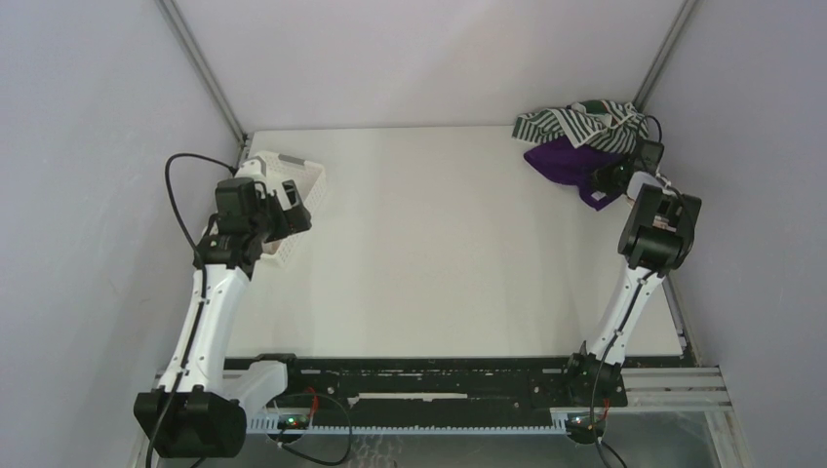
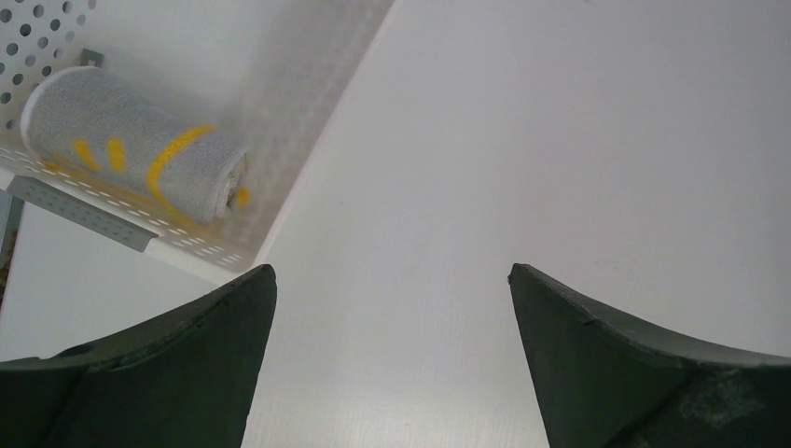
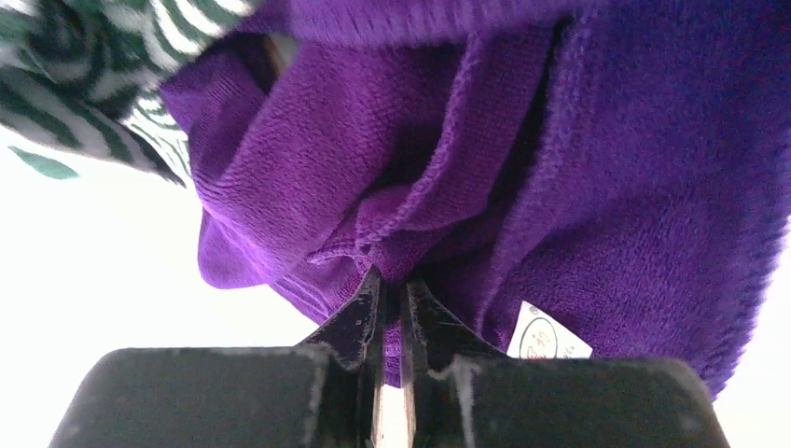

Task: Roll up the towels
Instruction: Move the towel to the center of the board.

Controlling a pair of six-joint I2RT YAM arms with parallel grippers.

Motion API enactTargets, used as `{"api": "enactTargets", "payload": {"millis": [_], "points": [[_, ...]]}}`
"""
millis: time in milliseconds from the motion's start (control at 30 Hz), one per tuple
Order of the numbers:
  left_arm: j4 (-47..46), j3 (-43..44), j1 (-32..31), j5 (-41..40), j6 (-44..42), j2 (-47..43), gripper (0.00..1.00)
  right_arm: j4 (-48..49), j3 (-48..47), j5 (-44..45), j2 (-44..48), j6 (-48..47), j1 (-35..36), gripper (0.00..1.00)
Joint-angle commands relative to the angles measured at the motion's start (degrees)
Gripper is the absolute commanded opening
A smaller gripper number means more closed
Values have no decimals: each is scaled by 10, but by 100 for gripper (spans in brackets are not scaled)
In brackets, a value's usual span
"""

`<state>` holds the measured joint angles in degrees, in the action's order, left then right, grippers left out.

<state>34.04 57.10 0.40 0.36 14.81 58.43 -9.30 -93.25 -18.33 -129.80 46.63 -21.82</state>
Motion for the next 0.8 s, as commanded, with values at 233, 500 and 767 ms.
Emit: {"api": "enactTargets", "payload": {"millis": [233, 500, 767], "points": [[-35, -25, -40, 36, -14, -54, 98, 10, 245, -40, 250, -44, 131, 0], [-14, -14, -106, 69, 1, -67, 97, -39, 369, 3, 405, -51, 385, 0], [-4, -46, -206, 59, 61, -75, 96, -159, 333, 29, 439, -126, 585, 0]]}}
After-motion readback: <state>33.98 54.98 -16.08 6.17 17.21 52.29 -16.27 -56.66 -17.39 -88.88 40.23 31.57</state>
